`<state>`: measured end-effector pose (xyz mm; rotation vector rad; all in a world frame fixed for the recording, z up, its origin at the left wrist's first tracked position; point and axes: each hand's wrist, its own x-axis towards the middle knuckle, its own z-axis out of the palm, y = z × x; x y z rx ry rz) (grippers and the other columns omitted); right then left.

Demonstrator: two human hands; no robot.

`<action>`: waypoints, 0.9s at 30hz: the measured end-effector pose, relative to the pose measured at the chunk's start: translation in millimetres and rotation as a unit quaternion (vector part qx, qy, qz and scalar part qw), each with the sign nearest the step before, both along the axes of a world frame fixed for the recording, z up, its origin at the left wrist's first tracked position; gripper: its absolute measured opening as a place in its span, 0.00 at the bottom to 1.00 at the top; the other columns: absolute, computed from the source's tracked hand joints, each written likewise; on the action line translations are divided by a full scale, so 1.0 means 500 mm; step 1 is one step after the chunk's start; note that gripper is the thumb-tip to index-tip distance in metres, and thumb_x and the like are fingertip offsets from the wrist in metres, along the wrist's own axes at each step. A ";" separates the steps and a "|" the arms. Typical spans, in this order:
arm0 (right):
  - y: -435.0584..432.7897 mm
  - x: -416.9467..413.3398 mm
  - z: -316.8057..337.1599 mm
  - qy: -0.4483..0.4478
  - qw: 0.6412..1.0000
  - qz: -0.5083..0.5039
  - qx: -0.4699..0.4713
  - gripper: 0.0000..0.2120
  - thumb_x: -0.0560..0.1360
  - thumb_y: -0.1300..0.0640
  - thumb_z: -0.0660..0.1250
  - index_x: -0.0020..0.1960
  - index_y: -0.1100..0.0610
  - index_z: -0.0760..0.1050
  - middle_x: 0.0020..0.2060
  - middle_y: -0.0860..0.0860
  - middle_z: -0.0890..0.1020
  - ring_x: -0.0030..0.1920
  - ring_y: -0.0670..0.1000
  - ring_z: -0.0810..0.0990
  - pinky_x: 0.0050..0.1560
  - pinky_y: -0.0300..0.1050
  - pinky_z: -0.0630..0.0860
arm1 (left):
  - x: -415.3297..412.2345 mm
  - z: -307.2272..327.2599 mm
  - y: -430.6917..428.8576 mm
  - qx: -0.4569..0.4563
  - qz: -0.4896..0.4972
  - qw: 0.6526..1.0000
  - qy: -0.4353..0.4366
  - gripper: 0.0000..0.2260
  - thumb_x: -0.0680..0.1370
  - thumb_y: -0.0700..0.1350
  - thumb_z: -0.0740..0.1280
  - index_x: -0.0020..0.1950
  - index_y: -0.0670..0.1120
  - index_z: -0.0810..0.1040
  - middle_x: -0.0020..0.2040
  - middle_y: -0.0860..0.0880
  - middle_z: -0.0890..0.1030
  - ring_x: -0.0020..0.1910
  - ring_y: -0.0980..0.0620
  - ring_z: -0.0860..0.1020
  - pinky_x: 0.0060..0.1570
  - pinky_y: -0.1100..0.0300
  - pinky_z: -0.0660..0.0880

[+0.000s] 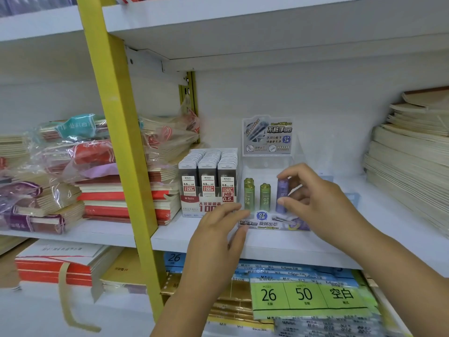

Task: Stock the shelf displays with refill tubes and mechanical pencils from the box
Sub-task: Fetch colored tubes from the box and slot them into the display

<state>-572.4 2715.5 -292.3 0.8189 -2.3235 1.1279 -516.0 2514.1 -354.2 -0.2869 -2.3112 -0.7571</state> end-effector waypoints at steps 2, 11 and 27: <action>-0.001 0.000 -0.010 -0.007 1.000 -0.007 0.005 0.19 0.72 0.59 0.73 0.49 0.37 0.71 0.41 0.41 0.80 0.42 0.39 0.79 0.45 0.38 0.78 | 0.001 -0.002 0.002 0.003 0.004 1.000 -0.002 0.14 0.81 0.47 0.66 0.66 0.57 0.79 0.64 0.65 0.73 0.63 0.67 0.67 0.57 0.81 0.57; -0.006 0.072 -0.044 0.087 0.994 -0.055 -0.036 0.17 0.78 0.60 0.65 0.63 0.45 0.72 0.55 0.36 0.72 0.57 0.39 0.72 0.55 0.22 0.63 | 0.053 -0.012 0.012 0.014 0.008 0.999 0.051 0.15 0.80 0.44 0.67 0.67 0.51 0.78 0.67 0.55 0.76 0.67 0.61 0.66 0.67 0.78 0.53; -0.044 0.301 -0.820 -0.579 0.809 0.013 0.099 0.12 0.79 0.57 0.66 0.60 0.46 0.73 0.57 0.46 0.80 0.55 0.44 0.77 0.53 0.34 0.69 | 0.360 -0.688 -0.045 0.206 0.062 0.809 -0.548 0.23 0.81 0.52 0.66 0.75 0.49 0.67 0.72 0.51 0.71 0.56 0.59 0.75 0.56 0.65 0.71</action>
